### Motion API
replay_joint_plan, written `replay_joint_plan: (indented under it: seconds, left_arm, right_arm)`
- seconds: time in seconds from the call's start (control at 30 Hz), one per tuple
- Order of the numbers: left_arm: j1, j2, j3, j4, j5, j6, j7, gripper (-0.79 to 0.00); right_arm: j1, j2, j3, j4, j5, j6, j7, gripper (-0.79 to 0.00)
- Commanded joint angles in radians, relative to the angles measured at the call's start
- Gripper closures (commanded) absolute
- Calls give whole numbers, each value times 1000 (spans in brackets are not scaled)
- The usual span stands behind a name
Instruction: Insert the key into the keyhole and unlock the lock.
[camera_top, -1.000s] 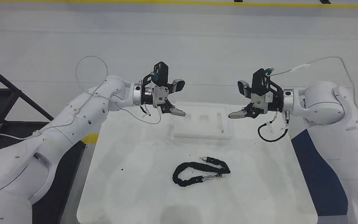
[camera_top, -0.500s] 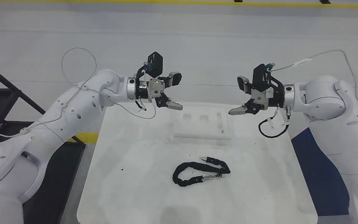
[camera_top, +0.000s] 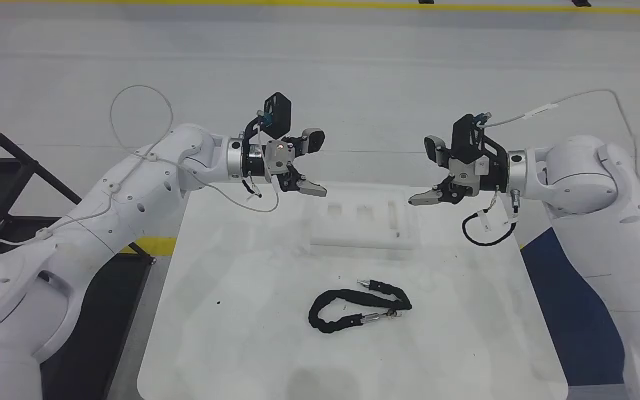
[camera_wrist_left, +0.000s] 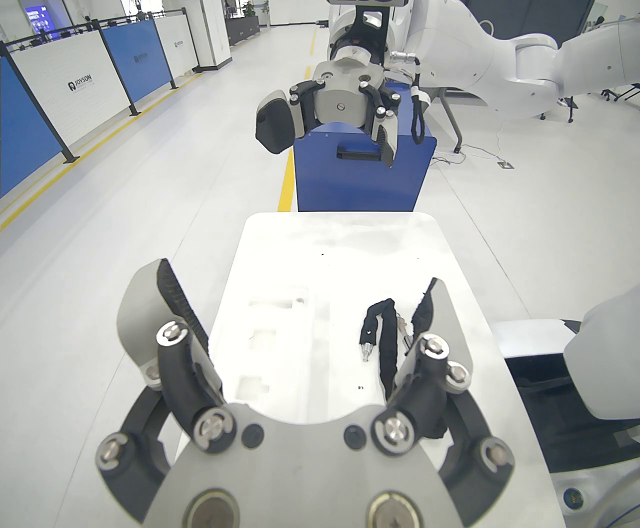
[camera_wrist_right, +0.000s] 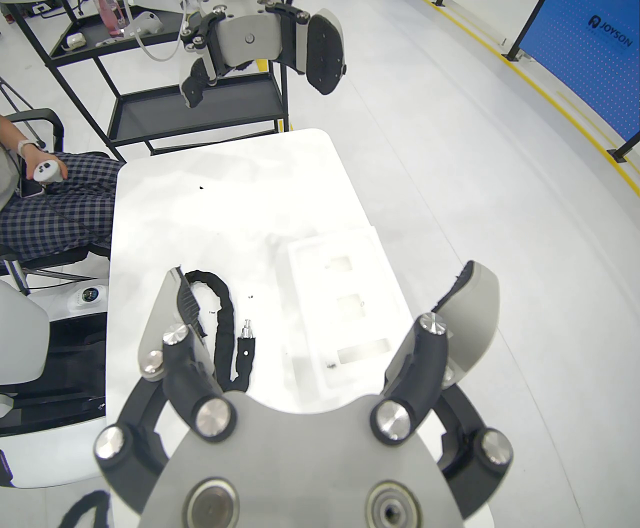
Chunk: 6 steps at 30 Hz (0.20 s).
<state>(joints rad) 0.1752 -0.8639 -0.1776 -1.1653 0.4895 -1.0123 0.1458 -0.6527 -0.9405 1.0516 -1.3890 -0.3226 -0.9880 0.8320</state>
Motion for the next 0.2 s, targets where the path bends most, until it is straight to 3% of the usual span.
replay_joint_plan:
  seconds: [0.0,0.17]
  left_arm:
    - [0,0,0,0,0,0,0,-785]
    - [0,0,0,0,0,0,0,-785]
  right_arm:
    - [0,0,0,0,0,0,0,-785]
    - [0,0,0,0,0,0,0,-785]
